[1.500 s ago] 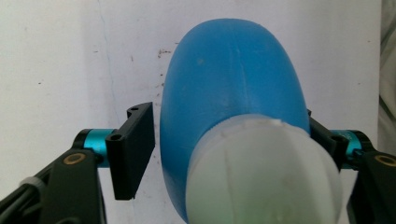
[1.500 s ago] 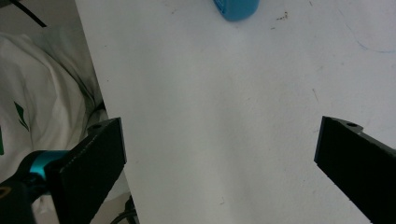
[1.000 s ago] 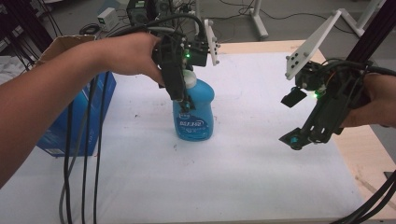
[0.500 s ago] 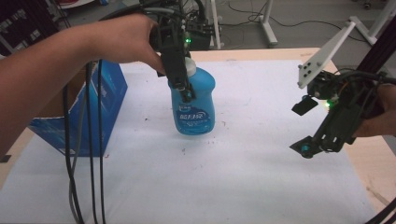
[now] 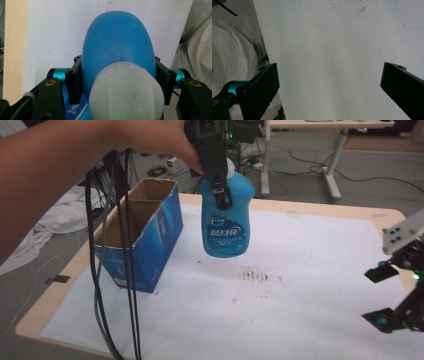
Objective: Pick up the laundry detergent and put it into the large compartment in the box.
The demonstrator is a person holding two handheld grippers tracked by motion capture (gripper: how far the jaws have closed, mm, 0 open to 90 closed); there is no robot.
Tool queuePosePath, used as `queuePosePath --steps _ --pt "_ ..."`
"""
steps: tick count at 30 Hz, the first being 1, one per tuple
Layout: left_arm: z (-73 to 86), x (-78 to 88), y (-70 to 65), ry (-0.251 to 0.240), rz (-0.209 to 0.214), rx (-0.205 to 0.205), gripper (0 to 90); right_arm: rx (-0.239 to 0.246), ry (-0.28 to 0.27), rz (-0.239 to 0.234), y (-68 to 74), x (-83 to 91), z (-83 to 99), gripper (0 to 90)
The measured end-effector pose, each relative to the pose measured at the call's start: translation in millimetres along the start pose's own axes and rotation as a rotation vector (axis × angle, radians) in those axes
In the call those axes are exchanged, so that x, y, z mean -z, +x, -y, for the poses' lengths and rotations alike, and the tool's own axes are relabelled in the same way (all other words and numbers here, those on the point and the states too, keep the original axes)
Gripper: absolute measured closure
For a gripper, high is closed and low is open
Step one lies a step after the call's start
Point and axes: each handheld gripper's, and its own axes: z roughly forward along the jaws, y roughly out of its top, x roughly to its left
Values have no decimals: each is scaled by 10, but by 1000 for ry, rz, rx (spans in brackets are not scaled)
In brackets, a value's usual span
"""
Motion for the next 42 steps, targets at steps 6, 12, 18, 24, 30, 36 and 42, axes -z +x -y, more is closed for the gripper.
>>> queuePosePath --steps 6,12,18,24,30,36,42 --pt "230 355 25 -32 3 51 376 -2 -4 0 -1 6 3 12" --pt "490 610 13 -57 3 90 376 1 -14 -1 -11 7 -6 12" --pt "782 754 57 -56 -9 147 376 4 -19 -6 -12 1 -26 12" --pt "1042 834 122 -55 -28 220 377 9 -19 -7 -21 -10 -31 12" --pt "1270 908 199 -56 -50 274 377 3 -21 -6 -20 -6 -33 12" --pt "1452 951 236 -62 -71 316 377 1 -19 -6 -29 -6 -28 12" --pt "1613 950 272 -40 -89 337 377 -6 -15 -6 -30 -11 -33 12"
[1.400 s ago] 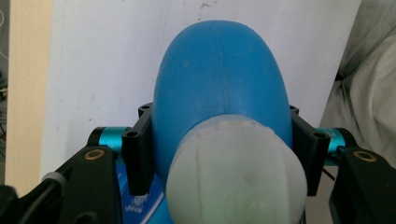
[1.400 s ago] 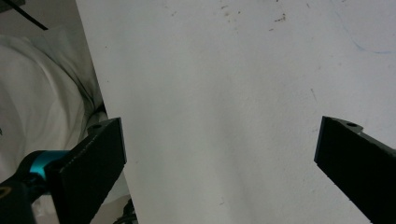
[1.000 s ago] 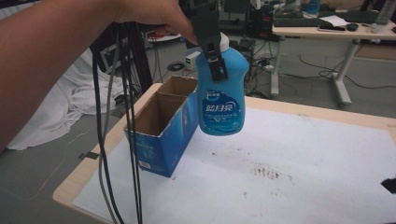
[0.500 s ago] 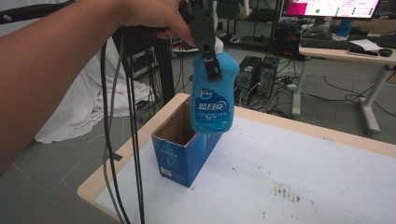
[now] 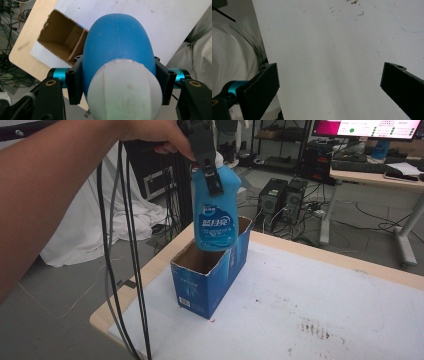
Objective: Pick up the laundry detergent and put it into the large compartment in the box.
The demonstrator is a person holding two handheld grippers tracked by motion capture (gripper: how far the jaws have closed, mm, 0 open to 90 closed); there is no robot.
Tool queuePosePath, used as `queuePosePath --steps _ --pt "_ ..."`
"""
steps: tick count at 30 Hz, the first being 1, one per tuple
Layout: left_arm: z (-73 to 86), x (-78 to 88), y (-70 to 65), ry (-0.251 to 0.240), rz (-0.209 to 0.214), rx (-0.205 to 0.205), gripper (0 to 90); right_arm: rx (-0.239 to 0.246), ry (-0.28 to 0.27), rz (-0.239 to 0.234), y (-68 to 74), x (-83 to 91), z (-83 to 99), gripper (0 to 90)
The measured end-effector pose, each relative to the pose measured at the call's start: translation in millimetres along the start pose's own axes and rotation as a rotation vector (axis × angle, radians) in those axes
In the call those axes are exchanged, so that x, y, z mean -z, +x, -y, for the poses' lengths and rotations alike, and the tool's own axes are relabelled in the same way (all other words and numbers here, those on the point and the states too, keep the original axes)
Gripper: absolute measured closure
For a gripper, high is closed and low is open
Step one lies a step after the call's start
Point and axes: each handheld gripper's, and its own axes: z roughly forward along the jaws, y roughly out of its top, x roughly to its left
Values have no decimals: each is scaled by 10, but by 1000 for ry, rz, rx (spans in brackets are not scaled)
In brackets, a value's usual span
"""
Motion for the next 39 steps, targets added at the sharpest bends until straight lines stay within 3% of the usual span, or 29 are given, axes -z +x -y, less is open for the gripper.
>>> queuePosePath --steps 12,22,39 --pt "223 -205 166 10 -14 46 377 2 15 -3 7 -47 -54 12" --pt "262 -530 238 30 -6 34 377 -4 26 -6 10 -80 -69 12" --pt "276 -1222 276 89 26 8 377 -20 39 -10 3 -111 -31 12"
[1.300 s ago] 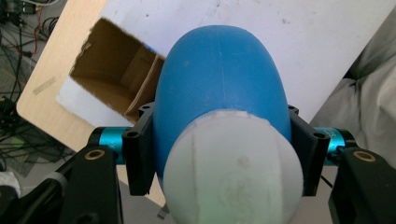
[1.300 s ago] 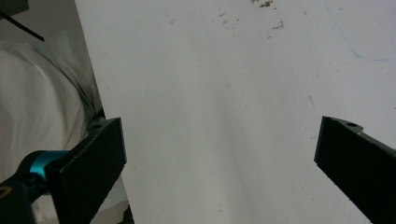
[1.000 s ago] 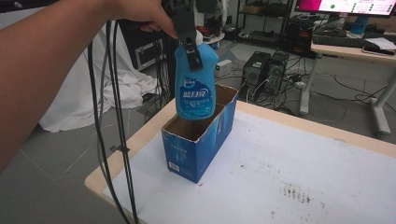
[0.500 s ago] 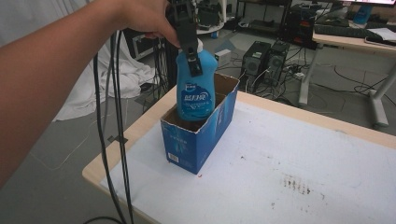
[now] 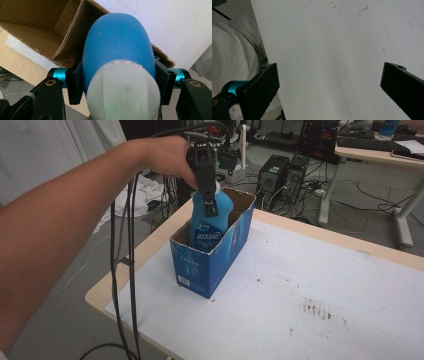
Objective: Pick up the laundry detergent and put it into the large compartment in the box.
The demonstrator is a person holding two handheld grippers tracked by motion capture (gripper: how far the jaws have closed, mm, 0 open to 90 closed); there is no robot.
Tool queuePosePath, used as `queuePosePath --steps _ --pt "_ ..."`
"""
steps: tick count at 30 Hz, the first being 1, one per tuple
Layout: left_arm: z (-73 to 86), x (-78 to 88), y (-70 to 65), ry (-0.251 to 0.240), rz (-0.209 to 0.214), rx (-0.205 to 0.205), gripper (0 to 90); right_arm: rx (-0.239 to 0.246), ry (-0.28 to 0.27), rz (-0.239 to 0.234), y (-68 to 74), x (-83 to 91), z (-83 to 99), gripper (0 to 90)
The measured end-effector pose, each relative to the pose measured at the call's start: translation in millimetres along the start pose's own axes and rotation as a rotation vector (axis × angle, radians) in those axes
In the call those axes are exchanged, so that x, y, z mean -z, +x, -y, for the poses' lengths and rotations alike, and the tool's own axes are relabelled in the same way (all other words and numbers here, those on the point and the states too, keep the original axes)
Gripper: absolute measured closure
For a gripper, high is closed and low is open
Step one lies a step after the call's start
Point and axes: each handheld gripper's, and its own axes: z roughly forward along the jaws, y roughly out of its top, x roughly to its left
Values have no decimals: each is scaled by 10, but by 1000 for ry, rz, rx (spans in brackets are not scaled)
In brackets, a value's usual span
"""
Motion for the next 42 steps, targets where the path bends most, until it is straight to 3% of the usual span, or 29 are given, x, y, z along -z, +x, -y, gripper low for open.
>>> queuePosePath --steps 8,24,42 --pt "66 -286 21 13 7 -7 377 -1 5 -7 6 -33 -6 12" --pt "133 -663 -21 42 11 -14 377 -3 7 -9 8 -69 1 12" --pt "153 -681 32 22 28 23 349 -18 3 -10 45 -87 59 12"
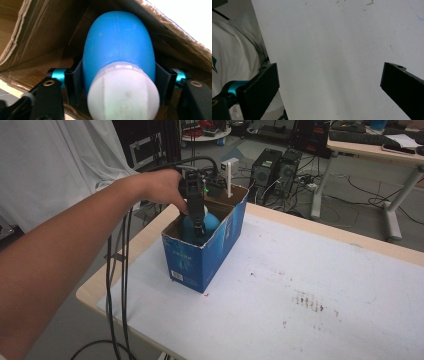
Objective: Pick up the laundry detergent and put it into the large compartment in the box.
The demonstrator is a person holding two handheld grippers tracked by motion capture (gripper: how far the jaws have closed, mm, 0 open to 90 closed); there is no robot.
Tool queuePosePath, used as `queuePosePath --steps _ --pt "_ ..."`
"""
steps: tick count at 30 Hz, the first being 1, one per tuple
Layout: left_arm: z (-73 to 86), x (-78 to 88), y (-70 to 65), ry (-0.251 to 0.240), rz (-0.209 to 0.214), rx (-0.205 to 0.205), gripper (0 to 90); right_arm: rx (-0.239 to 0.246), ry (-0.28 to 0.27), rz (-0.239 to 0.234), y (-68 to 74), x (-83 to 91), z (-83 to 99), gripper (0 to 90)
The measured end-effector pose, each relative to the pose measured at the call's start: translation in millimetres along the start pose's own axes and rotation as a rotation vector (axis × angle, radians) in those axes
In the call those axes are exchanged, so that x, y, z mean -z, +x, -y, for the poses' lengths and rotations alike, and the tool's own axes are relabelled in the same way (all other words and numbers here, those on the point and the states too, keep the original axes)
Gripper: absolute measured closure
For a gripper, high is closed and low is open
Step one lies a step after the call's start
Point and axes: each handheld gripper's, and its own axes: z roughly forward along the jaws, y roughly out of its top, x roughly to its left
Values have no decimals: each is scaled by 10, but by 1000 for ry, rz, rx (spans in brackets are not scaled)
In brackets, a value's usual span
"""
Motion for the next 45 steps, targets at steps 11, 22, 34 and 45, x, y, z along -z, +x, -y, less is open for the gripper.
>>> queuePosePath --steps 11,22,34,45 --pt "38 201 18 -68 -12 34 268 0 -3 3 30 15 15 12" --pt "-17 565 -97 -135 -34 13 256 4 -7 8 59 32 24 12" --pt "-268 889 -334 -201 -63 -32 196 9 -16 16 88 76 21 12" --pt "-704 902 -592 -292 4 -152 195 4 -26 26 122 117 26 12"
